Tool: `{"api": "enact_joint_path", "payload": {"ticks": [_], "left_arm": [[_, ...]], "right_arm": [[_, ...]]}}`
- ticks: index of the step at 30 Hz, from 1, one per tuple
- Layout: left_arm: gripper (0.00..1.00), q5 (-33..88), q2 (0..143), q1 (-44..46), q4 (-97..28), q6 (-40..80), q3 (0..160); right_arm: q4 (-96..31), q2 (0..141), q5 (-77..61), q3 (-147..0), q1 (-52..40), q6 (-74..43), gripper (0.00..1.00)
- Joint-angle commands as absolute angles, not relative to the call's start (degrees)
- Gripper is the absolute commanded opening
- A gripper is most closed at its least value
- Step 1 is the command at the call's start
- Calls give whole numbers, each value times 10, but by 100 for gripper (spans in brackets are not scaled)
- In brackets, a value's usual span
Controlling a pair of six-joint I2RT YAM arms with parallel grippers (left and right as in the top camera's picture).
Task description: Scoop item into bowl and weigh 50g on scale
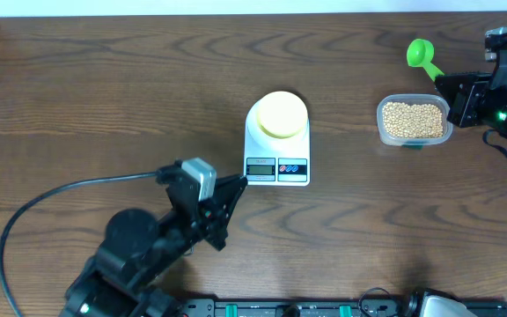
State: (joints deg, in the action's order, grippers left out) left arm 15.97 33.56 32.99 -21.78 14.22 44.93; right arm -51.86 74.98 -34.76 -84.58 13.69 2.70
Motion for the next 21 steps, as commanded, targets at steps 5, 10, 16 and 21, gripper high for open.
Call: {"api": "enact_joint_path", "payload": {"ticks": [5, 10, 16, 21], "left_arm": [[8, 118, 439, 327, -231, 164, 451], [7, 109, 513, 327, -239, 162, 460], [7, 109, 569, 327, -285, 151, 491], [7, 109, 611, 339, -319, 151, 495]], "right_arm": [[-526, 750, -344, -845, 134, 22, 1], [-543, 750, -314, -845, 134, 22, 1], [-559, 750, -297, -845, 134, 22, 1], [-559, 750, -297, -845, 134, 22, 1]]}}
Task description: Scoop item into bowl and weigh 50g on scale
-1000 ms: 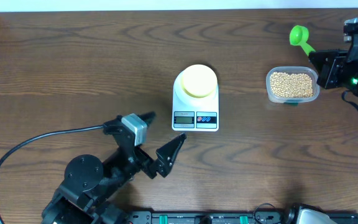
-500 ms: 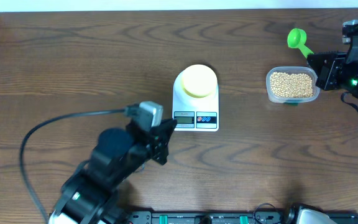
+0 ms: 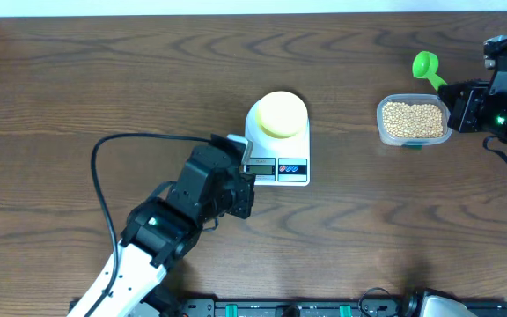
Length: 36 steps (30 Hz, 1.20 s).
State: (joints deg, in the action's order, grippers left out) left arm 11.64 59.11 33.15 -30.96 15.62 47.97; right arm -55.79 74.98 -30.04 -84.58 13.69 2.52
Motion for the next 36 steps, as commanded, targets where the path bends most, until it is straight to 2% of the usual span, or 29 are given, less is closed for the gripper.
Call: {"api": "enact_joint_path", "payload": {"ticks": [1, 16, 36], "left_arm": [[7, 109, 623, 345, -319, 151, 495], [7, 79, 814, 370, -196, 151, 495], [7, 80, 964, 371, -38, 144, 495]], "right_arm": [[-559, 750, -297, -845, 134, 22, 1], [-572, 750, -297, -845, 134, 22, 1], [-555, 750, -297, -845, 134, 22, 1]]}}
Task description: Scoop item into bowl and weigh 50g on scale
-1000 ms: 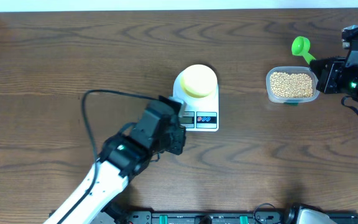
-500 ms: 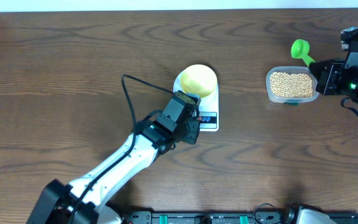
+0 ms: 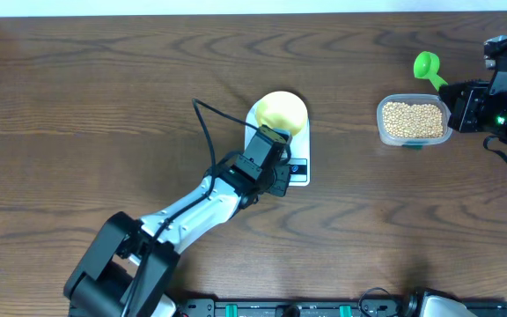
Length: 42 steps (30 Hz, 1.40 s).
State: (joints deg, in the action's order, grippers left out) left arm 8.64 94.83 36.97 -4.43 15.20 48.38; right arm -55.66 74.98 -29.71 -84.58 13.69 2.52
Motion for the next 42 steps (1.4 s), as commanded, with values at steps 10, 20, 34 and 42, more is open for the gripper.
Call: {"api": "enact_joint_path", "payload": {"ticks": [10, 20, 34, 42], "left_arm": [[7, 78, 986, 371, -1, 141, 495], [7, 49, 986, 371, 6, 138, 495], [7, 60, 992, 371, 16, 138, 495], [7, 60, 1000, 371, 17, 138, 494]], "right_arm": [[-555, 750, -297, -845, 134, 22, 1], [-556, 750, -297, -845, 134, 22, 1], [-555, 750, -297, -845, 134, 13, 1], [-555, 750, -297, -845, 134, 13, 1]]}}
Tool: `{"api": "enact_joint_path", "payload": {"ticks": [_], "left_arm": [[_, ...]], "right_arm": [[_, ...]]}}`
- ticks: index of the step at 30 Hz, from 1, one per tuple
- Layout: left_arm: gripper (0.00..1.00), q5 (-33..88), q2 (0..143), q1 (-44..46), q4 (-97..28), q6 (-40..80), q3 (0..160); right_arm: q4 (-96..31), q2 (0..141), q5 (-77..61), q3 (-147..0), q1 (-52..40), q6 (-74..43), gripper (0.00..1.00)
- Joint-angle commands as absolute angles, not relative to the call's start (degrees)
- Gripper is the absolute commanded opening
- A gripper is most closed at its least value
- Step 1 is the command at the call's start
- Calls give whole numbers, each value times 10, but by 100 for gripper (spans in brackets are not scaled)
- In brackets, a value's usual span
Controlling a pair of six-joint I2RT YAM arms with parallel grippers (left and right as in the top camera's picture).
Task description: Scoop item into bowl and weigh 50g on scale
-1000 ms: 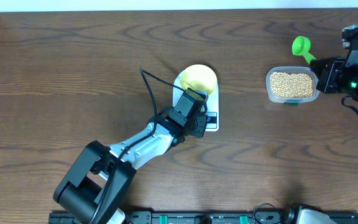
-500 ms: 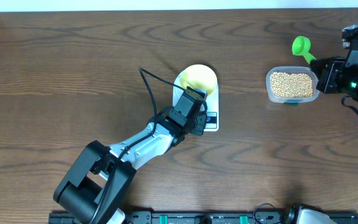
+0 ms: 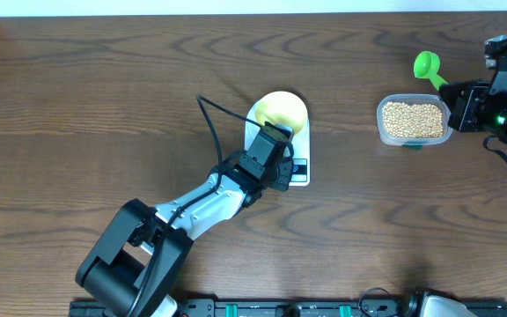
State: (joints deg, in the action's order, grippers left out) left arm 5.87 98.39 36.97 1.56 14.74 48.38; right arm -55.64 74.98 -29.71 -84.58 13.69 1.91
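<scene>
A white scale [image 3: 299,173] stands mid-table with a yellow bowl [image 3: 282,110] on its platform. My left gripper [image 3: 281,173] reaches over the scale's front panel, covering the display; its jaws are hidden under the wrist. A clear tub of beige grains [image 3: 413,121] sits at the right. My right gripper [image 3: 447,90] is shut on the handle of a green scoop [image 3: 426,63], held just beyond the tub's far right corner.
The left arm's black cable [image 3: 211,123] loops up left of the scale. The right arm's body occupies the far right edge. A black rail [image 3: 280,308] runs along the table's front edge.
The left gripper has shifted slightly along the scale's front panel, and the arm's base has turned a little. The right gripper and scoop are unchanged.
At first the left arm was folded low at the front left, gripper pointing toward the scale. It then stood at the scale's left front corner, then over the front panel, where it stays. The right gripper raised the green scoop slightly early on and has held still.
</scene>
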Motion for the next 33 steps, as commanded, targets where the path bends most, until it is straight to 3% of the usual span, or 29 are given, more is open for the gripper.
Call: {"api": "enact_joint_path", "payload": {"ticks": [1, 33], "left_arm": [[7, 60, 1002, 371, 16, 138, 494], [7, 60, 1030, 371, -15, 143, 493]], "right_arm": [[-555, 750, -297, -845, 134, 13, 1], [-562, 750, -297, -845, 134, 13, 1]]}}
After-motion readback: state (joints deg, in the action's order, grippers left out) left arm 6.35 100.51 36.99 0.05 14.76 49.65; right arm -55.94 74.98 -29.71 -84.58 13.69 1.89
